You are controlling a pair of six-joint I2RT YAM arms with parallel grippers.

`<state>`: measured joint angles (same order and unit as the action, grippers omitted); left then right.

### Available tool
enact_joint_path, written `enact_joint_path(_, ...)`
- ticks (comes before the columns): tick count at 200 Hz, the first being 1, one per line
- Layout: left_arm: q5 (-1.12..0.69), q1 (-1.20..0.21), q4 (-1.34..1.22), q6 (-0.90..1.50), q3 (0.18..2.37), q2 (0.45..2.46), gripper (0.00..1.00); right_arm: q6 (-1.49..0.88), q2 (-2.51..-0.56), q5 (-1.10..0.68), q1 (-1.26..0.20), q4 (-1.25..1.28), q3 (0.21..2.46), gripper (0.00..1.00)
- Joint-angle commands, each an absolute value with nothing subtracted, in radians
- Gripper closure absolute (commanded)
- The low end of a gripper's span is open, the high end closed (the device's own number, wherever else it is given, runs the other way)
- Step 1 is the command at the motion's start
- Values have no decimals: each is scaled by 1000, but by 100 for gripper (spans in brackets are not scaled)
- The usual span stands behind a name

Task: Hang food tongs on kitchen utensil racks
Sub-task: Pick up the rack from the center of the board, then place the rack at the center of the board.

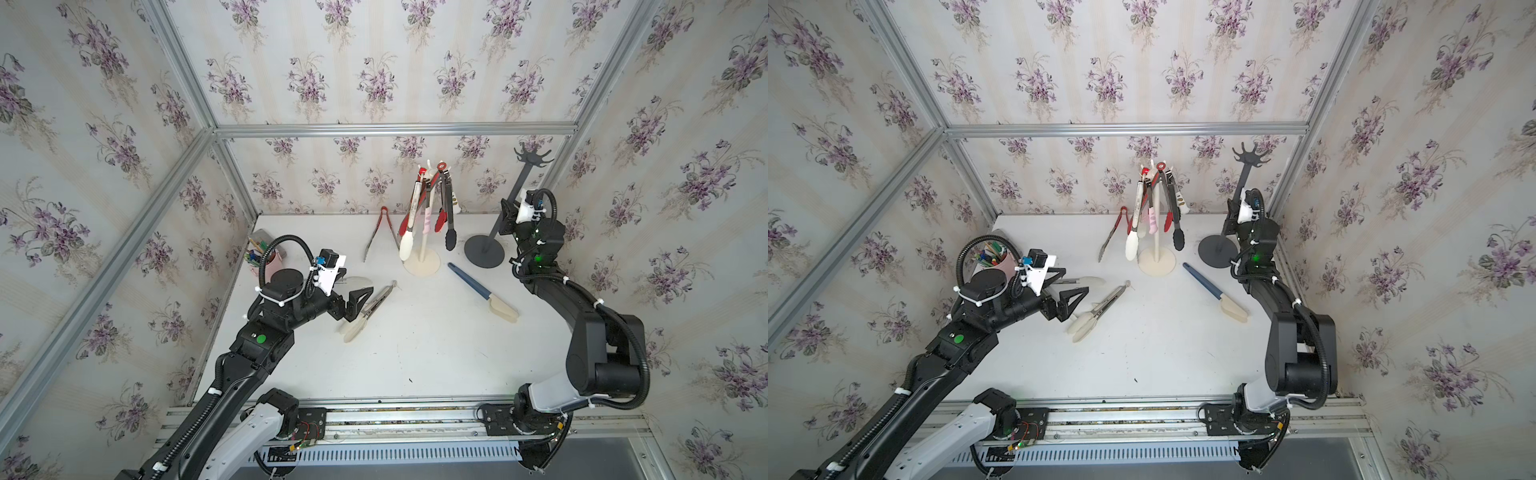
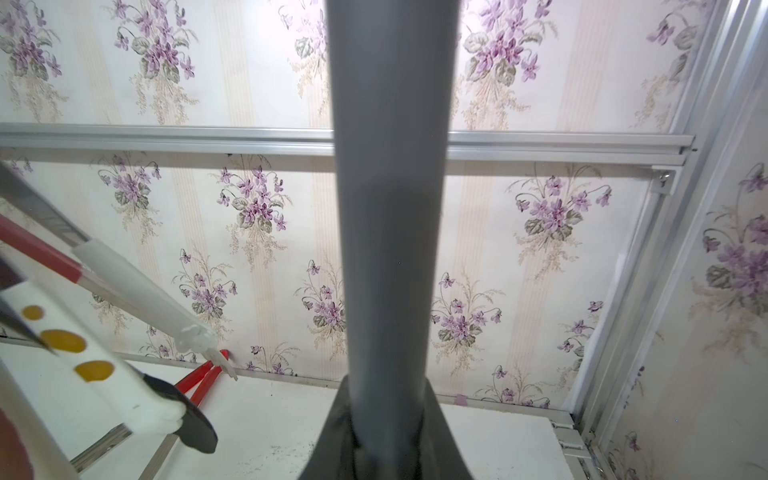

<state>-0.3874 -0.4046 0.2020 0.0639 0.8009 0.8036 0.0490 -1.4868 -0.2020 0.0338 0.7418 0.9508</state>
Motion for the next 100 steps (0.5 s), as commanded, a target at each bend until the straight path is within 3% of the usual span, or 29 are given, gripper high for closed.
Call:
enact_joint_path(1, -386, -404, 193, 67, 799, 807, 1, 45, -1413, -227, 34, 752, 939, 99)
enact_joint_path(100, -354, -403, 180, 99, 774, 836, 1, -34, -969, -231, -113, 513, 653, 100)
